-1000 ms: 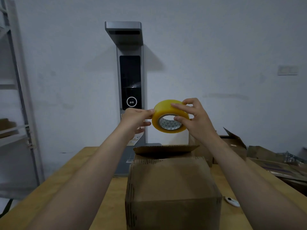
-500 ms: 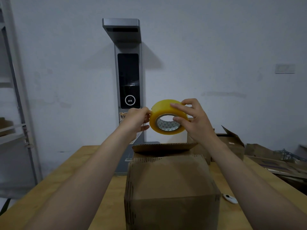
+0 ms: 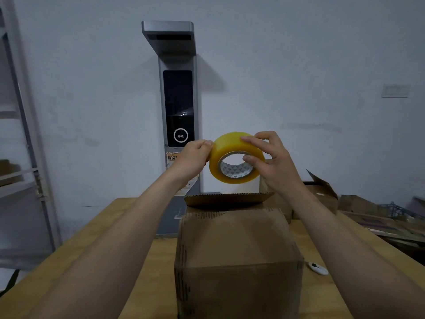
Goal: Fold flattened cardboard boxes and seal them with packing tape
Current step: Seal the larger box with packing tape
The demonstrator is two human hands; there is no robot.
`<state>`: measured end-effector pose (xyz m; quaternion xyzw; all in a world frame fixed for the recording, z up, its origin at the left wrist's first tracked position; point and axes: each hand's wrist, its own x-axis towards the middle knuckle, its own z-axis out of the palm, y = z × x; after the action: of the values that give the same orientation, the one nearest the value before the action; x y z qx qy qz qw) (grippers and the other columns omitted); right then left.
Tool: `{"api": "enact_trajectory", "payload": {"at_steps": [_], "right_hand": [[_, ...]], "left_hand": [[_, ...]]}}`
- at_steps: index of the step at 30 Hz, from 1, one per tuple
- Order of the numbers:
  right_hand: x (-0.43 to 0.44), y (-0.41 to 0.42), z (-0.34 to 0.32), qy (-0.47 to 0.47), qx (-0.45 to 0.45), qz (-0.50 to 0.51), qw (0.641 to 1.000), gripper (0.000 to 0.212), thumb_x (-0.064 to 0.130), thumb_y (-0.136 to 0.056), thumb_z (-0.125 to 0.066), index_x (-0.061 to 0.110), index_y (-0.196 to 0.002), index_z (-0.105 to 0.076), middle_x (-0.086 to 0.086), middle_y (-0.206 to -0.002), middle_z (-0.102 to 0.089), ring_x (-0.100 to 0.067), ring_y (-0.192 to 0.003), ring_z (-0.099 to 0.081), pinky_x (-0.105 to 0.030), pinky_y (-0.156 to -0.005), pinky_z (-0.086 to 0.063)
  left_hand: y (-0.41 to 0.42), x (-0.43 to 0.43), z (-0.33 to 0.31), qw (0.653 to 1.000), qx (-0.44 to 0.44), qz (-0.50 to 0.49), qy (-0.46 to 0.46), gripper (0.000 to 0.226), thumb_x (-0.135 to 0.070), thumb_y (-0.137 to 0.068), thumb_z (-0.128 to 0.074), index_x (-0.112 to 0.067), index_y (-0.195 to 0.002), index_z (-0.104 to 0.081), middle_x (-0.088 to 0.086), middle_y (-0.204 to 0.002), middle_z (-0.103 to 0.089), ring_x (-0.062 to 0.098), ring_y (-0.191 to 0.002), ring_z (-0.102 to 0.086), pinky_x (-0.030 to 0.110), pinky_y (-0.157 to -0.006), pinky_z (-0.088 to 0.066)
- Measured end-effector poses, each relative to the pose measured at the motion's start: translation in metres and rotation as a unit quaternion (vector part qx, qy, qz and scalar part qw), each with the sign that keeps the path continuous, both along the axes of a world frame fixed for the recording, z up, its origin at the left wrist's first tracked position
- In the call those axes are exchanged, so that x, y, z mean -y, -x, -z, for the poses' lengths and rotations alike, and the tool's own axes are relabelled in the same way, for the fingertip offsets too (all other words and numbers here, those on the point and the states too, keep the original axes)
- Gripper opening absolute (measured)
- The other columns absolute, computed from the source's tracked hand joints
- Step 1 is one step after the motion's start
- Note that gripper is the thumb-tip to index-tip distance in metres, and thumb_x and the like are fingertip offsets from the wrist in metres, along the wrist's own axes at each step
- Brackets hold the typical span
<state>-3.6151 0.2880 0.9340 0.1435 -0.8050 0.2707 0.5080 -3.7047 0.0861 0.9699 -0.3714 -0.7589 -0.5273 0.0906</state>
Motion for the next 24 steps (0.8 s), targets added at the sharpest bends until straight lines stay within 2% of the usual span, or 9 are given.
{"api": "enact_trajectory", "payload": {"at_steps": [3,7,9,12,15,18,21,24], "right_hand": [[-0.001,-0.003,0.001,-0.002,-0.005,0.005,1.000,0.046,0.014,-0.093,-0.072,0.038,-0.131,-0.060,-0.001,-0.128,-0.047,-0.015,-0.123,-0.046,-0.031,-0.095,-0.051],[0.000,-0.005,0.000,0.014,-0.004,0.008,1.000,0.046,0.015,-0.093,-0.073,0.035,-0.133,-0.060,-0.003,-0.125,-0.050,-0.017,-0.121,-0.050,-0.010,-0.098,-0.039],[0.003,-0.007,0.001,0.033,-0.002,0.008,0.999,0.045,0.018,-0.094,-0.072,0.032,-0.135,-0.061,-0.004,-0.123,-0.052,-0.016,-0.119,-0.050,-0.007,-0.096,-0.039],[0.005,-0.009,0.003,0.081,0.008,0.003,0.997,0.045,0.023,-0.095,-0.071,0.036,-0.136,-0.059,-0.002,-0.124,-0.053,-0.013,-0.119,-0.051,-0.011,-0.094,-0.044],[0.006,-0.013,0.003,0.118,0.017,-0.005,0.993,0.044,0.026,-0.096,-0.069,0.044,-0.135,-0.056,0.001,-0.130,-0.054,-0.013,-0.120,-0.053,-0.026,-0.098,-0.051],[0.006,-0.018,0.004,0.125,0.023,-0.012,0.992,0.043,0.024,-0.097,-0.068,0.041,-0.135,-0.056,0.000,-0.133,-0.055,-0.016,-0.122,-0.053,-0.031,-0.101,-0.052],[0.004,-0.021,0.005,0.115,0.031,0.003,0.993,0.042,0.024,-0.098,-0.066,0.037,-0.136,-0.057,0.001,-0.132,-0.056,-0.013,-0.121,-0.052,-0.028,-0.101,-0.050],[0.000,-0.024,0.004,0.122,0.036,0.008,0.992,0.042,0.024,-0.098,-0.066,0.038,-0.137,-0.057,0.002,-0.133,-0.057,-0.011,-0.121,-0.053,-0.026,-0.102,-0.049]], "left_hand": [[0.001,-0.001,0.002,1.000,0.012,0.011,-0.015,0.036,-0.026,-0.108,-0.035,-0.010,-0.079,-0.050,0.001,-0.066,-0.041,0.015,-0.063,-0.038,0.031,-0.062,-0.035],[-0.004,-0.005,0.007,0.995,0.047,0.015,-0.082,0.038,-0.020,-0.105,-0.040,-0.012,-0.067,-0.045,-0.001,-0.061,-0.038,0.012,-0.057,-0.036,0.027,-0.056,-0.035],[-0.006,-0.008,0.009,0.990,0.075,0.007,-0.122,0.042,-0.019,-0.104,-0.041,-0.016,-0.062,-0.042,-0.002,-0.059,-0.039,0.012,-0.054,-0.037,0.026,-0.054,-0.036],[-0.010,-0.010,0.009,0.975,0.132,0.010,-0.181,0.040,-0.018,-0.103,-0.041,-0.016,-0.063,-0.041,0.003,-0.061,-0.040,0.016,-0.055,-0.038,0.028,-0.054,-0.038],[-0.016,-0.009,0.007,0.954,0.191,0.052,-0.226,0.037,-0.011,-0.099,-0.041,-0.014,-0.062,-0.042,0.004,-0.059,-0.042,0.014,-0.053,-0.037,0.027,-0.053,-0.037],[-0.020,-0.003,0.007,0.933,0.250,0.104,-0.238,0.030,-0.008,-0.098,-0.042,-0.014,-0.070,-0.046,0.000,-0.058,-0.047,0.013,-0.056,-0.042,0.025,-0.054,-0.043],[-0.014,0.006,0.011,0.965,0.202,0.101,-0.136,0.026,-0.011,-0.099,-0.044,-0.009,-0.075,-0.053,0.005,-0.070,-0.059,0.017,-0.068,-0.056,0.032,-0.065,-0.054],[-0.011,0.015,0.012,0.990,0.092,0.070,-0.080,0.011,-0.020,-0.106,-0.049,-0.014,-0.106,-0.057,0.003,-0.091,-0.071,0.018,-0.080,-0.068,0.031,-0.068,-0.060]]}}
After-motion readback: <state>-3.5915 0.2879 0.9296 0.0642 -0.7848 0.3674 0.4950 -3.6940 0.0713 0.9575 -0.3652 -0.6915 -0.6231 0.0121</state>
